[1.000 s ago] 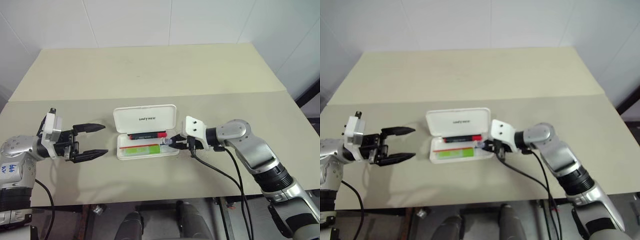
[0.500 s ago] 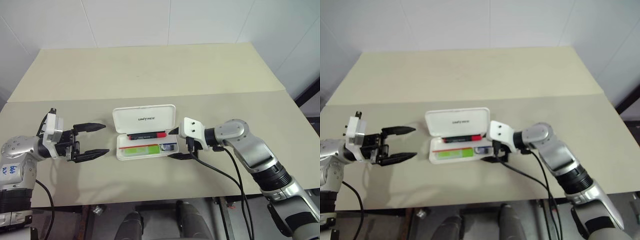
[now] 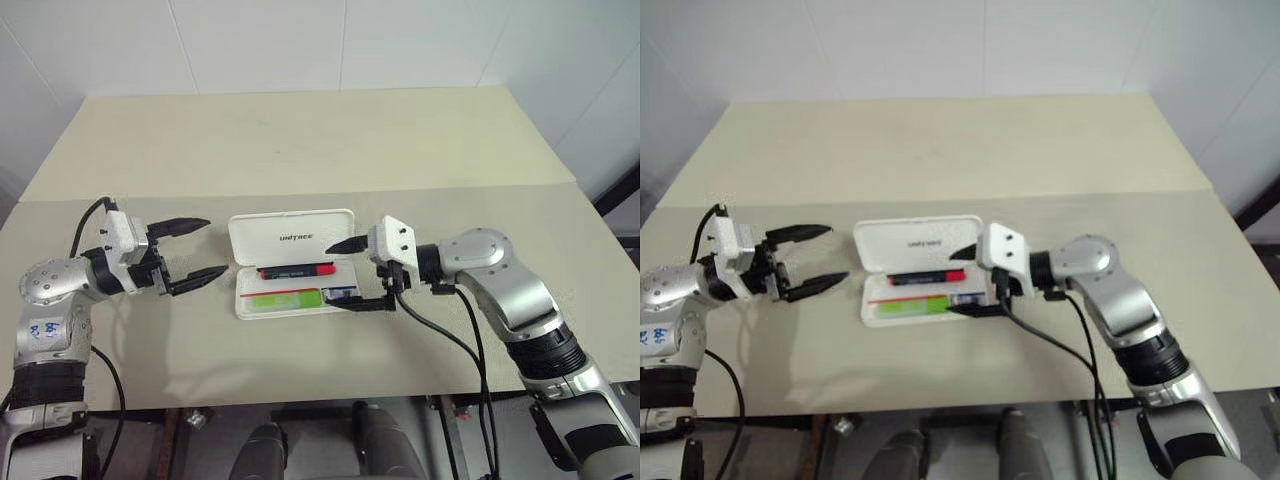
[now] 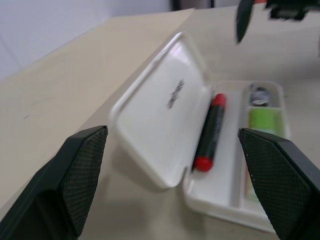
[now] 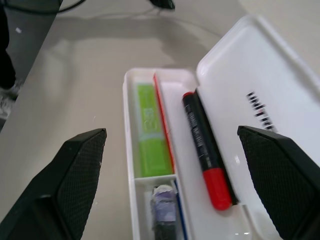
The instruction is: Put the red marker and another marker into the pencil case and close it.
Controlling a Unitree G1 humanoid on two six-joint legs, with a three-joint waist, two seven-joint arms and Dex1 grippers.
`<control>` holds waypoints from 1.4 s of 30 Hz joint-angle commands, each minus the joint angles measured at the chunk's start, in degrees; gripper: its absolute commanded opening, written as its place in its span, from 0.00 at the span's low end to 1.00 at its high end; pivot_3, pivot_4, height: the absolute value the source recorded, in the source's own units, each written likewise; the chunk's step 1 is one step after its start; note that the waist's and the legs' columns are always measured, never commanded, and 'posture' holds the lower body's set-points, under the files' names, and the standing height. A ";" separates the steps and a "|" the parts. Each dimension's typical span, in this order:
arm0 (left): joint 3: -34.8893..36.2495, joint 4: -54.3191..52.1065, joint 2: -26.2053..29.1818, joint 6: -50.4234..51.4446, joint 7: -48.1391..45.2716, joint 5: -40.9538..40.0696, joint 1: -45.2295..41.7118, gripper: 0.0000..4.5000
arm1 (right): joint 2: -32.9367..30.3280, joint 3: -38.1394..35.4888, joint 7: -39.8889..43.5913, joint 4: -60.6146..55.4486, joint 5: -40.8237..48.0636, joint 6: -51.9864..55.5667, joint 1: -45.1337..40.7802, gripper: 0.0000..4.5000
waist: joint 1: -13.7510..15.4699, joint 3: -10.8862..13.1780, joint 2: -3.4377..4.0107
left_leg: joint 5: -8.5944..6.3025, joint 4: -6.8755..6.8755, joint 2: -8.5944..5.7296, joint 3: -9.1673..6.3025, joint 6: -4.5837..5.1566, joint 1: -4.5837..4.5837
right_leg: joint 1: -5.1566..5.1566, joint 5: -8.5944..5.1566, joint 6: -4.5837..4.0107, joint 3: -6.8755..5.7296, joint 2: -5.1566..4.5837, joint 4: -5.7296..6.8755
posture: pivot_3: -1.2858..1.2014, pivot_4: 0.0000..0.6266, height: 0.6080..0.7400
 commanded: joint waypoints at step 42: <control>-3.59 47.38 -8.81 -20.69 -15.69 11.35 -31.42 0.01 | -3.33 -12.46 3.59 -2.39 14.55 -0.42 4.94 1.00 | 0.23 -0.01 -0.02 | -0.01 0.10 -0.05 -0.02 0.01 -0.55 | -0.30 0.12 0.21 -0.06 -0.02 0.05 | 0.52 0.24 1.00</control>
